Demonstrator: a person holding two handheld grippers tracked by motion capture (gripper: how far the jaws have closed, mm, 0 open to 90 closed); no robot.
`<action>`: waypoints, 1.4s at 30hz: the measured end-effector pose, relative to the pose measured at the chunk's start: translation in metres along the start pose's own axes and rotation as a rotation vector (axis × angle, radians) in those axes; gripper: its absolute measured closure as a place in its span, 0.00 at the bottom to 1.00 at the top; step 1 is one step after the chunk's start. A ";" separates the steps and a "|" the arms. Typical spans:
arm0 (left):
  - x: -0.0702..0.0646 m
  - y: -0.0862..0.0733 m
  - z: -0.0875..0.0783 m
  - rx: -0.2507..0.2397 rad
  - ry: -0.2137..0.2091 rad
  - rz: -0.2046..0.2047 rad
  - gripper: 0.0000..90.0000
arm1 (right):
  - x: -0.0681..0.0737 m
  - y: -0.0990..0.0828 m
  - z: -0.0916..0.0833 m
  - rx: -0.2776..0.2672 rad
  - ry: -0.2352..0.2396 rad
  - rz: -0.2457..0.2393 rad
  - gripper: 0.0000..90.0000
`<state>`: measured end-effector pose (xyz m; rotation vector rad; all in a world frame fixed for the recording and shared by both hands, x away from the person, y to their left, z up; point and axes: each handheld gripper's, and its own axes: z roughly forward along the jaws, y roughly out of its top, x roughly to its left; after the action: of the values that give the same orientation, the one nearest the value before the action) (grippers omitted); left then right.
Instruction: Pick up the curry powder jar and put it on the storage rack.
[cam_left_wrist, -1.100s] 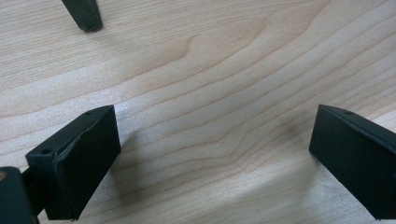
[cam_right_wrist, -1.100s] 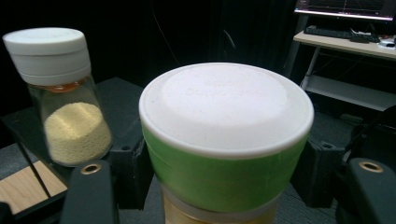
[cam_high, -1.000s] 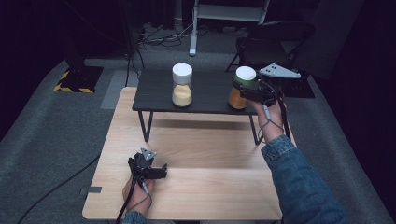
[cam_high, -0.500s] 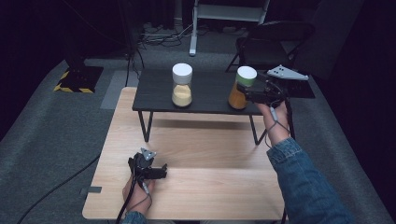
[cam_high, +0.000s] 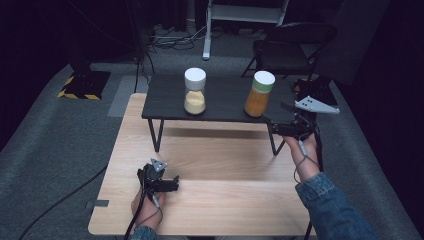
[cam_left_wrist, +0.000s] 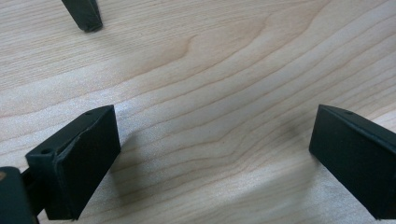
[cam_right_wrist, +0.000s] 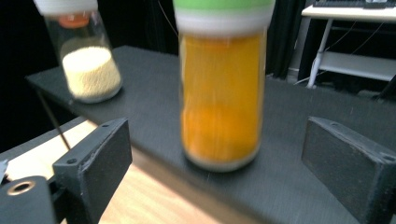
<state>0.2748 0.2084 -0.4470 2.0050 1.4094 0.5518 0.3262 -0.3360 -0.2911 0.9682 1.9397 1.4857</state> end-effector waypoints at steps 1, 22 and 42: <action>0.000 0.000 0.000 0.000 0.000 0.001 0.02 | 0.000 -0.006 -0.002 0.001 0.002 0.005 0.09; 0.000 0.000 0.000 -0.001 0.000 0.000 0.02 | 0.011 -0.101 -0.012 0.123 -0.011 0.012 0.04; 0.000 0.000 0.000 0.000 0.000 0.001 0.02 | 0.017 -0.160 -0.009 0.262 -0.073 0.042 0.01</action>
<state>0.2747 0.2084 -0.4469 2.0057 1.4091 0.5519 0.2719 -0.3521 -0.4425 1.1642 2.1073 1.2195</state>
